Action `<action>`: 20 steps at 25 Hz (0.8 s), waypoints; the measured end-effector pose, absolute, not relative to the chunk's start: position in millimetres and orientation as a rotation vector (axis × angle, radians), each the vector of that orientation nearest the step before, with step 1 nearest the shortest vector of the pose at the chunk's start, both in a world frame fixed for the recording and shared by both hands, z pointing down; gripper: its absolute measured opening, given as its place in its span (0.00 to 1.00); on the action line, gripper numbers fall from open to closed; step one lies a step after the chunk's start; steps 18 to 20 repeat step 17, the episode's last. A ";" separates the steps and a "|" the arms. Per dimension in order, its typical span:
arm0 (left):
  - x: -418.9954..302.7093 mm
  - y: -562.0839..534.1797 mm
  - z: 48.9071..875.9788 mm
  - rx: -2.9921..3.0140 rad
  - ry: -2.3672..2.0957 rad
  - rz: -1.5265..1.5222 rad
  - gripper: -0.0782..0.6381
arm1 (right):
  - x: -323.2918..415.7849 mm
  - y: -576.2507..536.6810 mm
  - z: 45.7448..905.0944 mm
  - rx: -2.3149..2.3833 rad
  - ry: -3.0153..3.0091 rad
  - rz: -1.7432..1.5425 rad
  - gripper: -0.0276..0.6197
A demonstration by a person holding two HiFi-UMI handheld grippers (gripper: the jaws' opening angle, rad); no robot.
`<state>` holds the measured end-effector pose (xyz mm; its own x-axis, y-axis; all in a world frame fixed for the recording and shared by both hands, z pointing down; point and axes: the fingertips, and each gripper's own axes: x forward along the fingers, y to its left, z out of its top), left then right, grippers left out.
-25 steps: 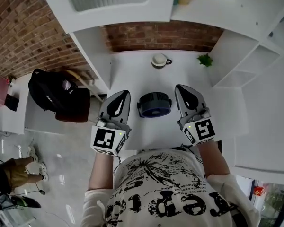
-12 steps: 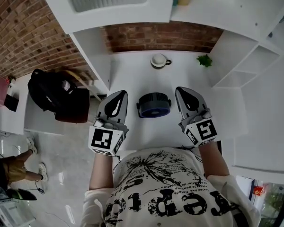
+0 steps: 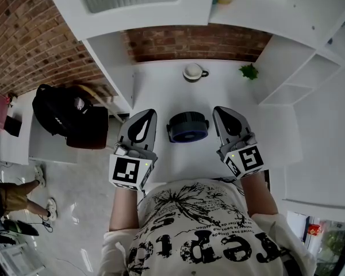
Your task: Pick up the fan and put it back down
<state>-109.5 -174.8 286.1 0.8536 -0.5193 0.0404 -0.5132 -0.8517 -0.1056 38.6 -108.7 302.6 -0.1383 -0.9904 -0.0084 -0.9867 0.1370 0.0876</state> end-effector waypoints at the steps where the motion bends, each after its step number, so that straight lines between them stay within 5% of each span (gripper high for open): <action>1: -110.6 -176.5 286.5 -2.940 0.825 -0.102 0.13 | 38.2 -109.5 303.7 2.028 -2.327 -0.108 0.06; 20: -128.3 -202.5 289.9 -2.982 0.906 -0.050 0.13 | 32.2 -127.4 319.5 2.035 -2.282 -0.068 0.06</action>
